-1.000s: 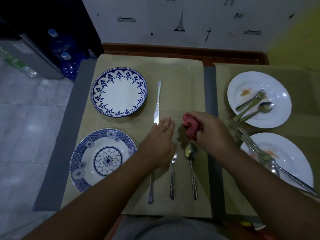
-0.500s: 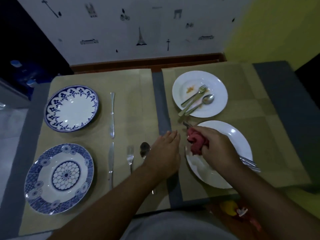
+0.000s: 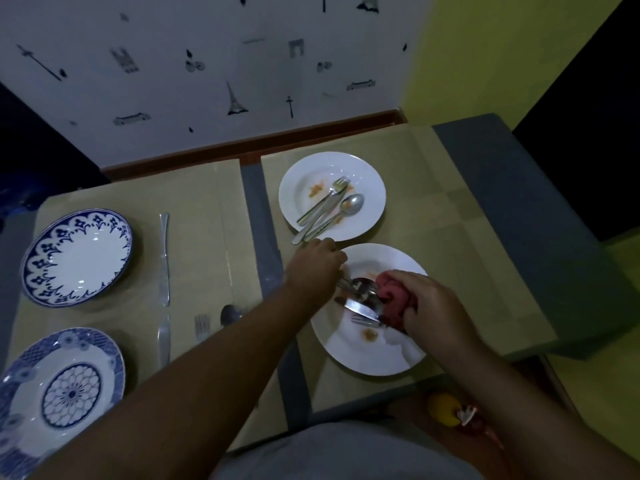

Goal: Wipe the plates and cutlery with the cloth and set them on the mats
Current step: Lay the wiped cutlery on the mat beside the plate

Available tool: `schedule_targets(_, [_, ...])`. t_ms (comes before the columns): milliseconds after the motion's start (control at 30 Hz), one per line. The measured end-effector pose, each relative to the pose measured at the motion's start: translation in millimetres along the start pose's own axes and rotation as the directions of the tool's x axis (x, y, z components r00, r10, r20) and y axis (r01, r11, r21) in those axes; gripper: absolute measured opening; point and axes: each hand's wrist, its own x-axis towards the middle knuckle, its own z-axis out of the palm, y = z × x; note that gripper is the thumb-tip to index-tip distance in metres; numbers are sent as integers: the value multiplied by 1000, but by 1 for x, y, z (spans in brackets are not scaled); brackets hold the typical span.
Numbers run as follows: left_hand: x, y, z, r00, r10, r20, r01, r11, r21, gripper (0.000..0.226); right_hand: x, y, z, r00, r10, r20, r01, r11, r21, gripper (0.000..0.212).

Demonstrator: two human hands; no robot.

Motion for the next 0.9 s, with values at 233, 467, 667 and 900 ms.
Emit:
schedule_targets(233, [13, 2, 3, 998, -16, 68, 12, 998, 55, 22, -1, 12, -7, 1000, 18, 10, -18, 999, 27, 50])
schedule_targets(467, [15, -9, -17, 997, -70, 41, 69, 997, 19, 20, 3, 10, -8, 1000, 21, -4, -21, 998, 67, 52])
schedule_targets(667, [-14, 2, -33, 920, -237, 312, 366, 802, -472, 14, 7, 3, -5, 994, 13, -107, -4, 997, 80, 63])
schedule_targets(900, [-58, 35, -33, 783, -233, 577, 620, 218, -754, 19, 5, -5, 16, 908, -406, 106, 412, 910, -44, 42])
